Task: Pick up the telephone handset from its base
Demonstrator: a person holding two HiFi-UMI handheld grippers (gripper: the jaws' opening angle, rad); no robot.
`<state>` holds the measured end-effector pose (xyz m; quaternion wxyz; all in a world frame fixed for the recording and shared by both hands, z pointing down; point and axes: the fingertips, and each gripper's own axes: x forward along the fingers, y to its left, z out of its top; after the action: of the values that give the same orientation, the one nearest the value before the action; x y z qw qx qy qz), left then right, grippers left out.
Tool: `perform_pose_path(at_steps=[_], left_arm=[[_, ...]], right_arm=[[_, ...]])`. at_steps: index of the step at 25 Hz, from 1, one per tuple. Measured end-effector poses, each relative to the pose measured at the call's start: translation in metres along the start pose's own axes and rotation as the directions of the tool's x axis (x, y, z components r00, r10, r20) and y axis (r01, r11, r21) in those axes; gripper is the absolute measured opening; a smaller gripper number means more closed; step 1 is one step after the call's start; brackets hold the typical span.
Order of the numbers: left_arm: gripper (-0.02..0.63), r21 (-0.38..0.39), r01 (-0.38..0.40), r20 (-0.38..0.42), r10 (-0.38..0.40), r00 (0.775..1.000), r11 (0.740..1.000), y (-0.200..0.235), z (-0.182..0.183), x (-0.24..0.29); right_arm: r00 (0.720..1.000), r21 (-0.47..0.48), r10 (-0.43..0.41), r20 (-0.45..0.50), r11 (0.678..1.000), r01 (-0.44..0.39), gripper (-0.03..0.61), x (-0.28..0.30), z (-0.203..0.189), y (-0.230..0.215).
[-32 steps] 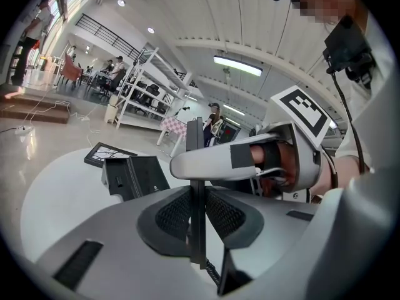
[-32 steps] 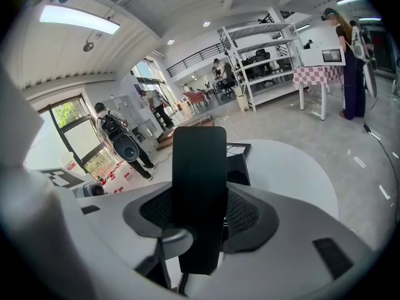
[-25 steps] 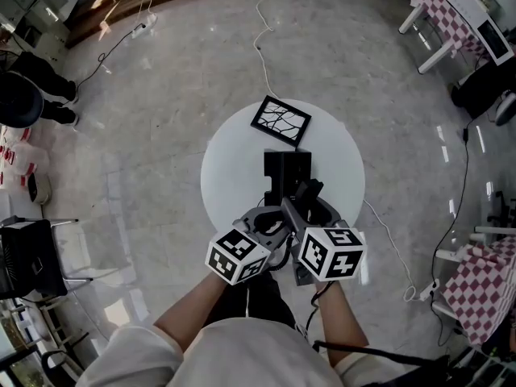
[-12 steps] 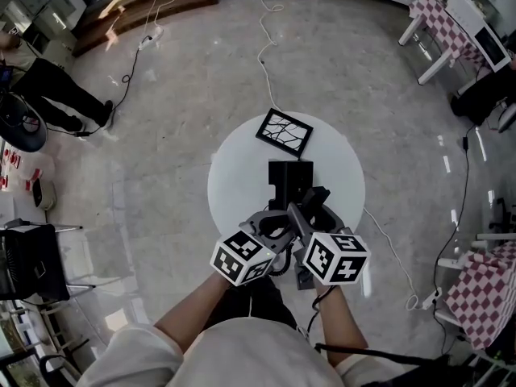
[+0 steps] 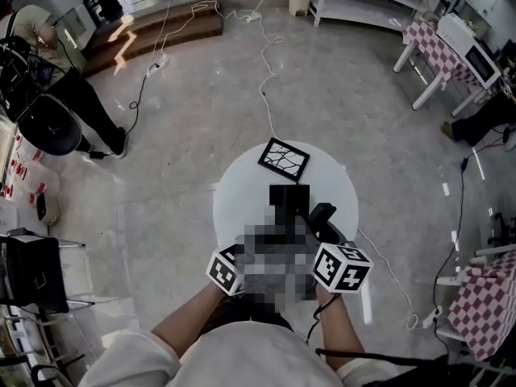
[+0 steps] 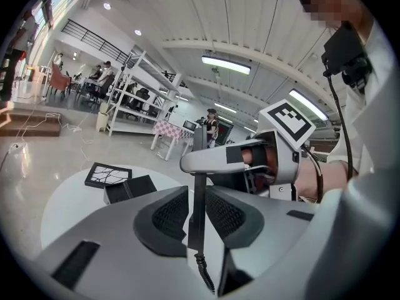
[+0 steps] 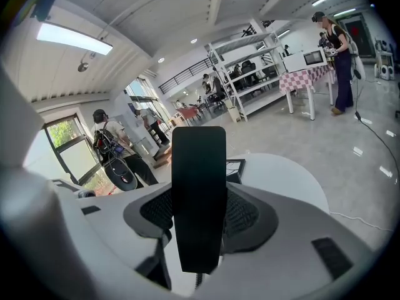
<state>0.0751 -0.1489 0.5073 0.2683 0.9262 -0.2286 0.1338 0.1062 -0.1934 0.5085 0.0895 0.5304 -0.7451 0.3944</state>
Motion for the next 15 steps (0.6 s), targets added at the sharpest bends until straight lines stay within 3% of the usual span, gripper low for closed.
perform_pose_path(at_steps=[4,9,12,15], left_arm=[[0.081,0.006,-0.038,0.027,0.038,0.999,0.999,0.011,0.015,-0.011],[0.081,-0.008,-0.154,0.121,0.154,0.981,0.988,0.035,0.05,-0.031],[0.081,-0.025,-0.241,0.187,0.241,0.952,0.97,0.052,0.072,-0.044],[0.081,-0.049,-0.327,0.272,0.328,0.905,0.944,0.07,0.097,-0.058]], right_arm=[[0.999,-0.025,-0.01,0.032,1.0,0.011,0.236,-0.008,0.017,-0.002],[0.997,-0.072,-0.026,0.068,0.997,0.031,0.237,-0.014,0.039,0.0],[0.996,-0.1,-0.024,0.09,0.994,0.033,0.236,-0.017,0.053,0.003],[0.992,-0.135,-0.016,0.121,0.99,0.032,0.236,-0.018,0.073,0.007]])
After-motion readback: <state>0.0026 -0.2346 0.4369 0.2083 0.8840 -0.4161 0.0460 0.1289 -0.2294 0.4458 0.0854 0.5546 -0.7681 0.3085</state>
